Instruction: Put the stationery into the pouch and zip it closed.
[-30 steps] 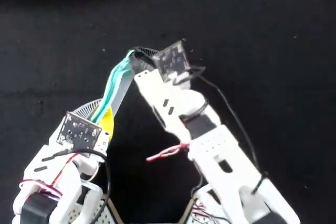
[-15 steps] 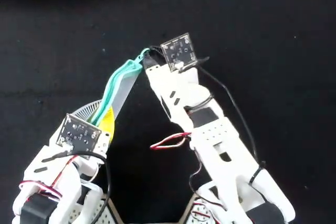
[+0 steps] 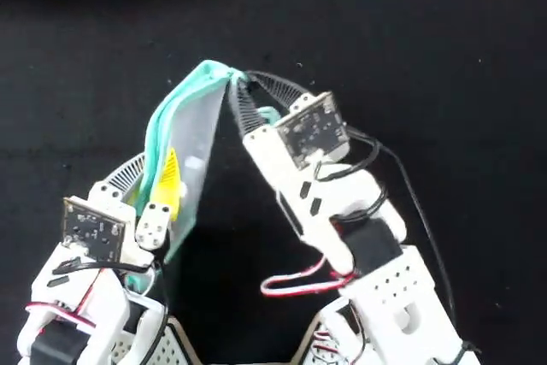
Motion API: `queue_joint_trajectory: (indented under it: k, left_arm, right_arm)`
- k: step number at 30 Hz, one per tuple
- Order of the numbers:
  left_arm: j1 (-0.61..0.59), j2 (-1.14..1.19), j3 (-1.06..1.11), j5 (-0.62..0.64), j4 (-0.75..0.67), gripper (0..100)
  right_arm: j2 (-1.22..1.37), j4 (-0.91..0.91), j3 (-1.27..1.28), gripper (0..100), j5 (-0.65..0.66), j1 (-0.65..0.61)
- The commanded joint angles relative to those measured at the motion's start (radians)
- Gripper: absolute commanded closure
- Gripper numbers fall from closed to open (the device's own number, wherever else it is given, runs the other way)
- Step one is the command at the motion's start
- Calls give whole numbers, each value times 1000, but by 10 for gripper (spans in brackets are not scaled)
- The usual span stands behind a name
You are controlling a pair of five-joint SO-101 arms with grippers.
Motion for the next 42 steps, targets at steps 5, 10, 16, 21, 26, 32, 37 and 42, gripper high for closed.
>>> queue_joint_trajectory:
  k: [5, 10, 16, 21, 26, 32, 37, 42]
  left_arm:
    - [7, -6, 81, 29, -31, 966]
    - [7, -6, 51, 34, 74, 869]
    - [7, -6, -76, 28, 176, 780]
    - [7, -6, -125, 28, 201, 780]
    - [7, -6, -124, 28, 198, 780]
    - [7, -6, -124, 28, 196, 840]
    - [8, -6, -122, -101, 192, 959]
    - [8, -6, -122, -100, 195, 971]
  right_arm:
    - [27, 37, -96, 986, 11, -68]
    - [54, 37, -97, 986, 11, -75]
    - [54, 44, -91, 986, 9, -77]
    - [53, 94, -97, 986, 11, -107]
    - [53, 114, -94, 986, 11, -164]
    - [53, 114, -90, 986, 11, -160]
    - [54, 107, -96, 986, 11, -157]
    - [62, 44, -88, 986, 12, -133]
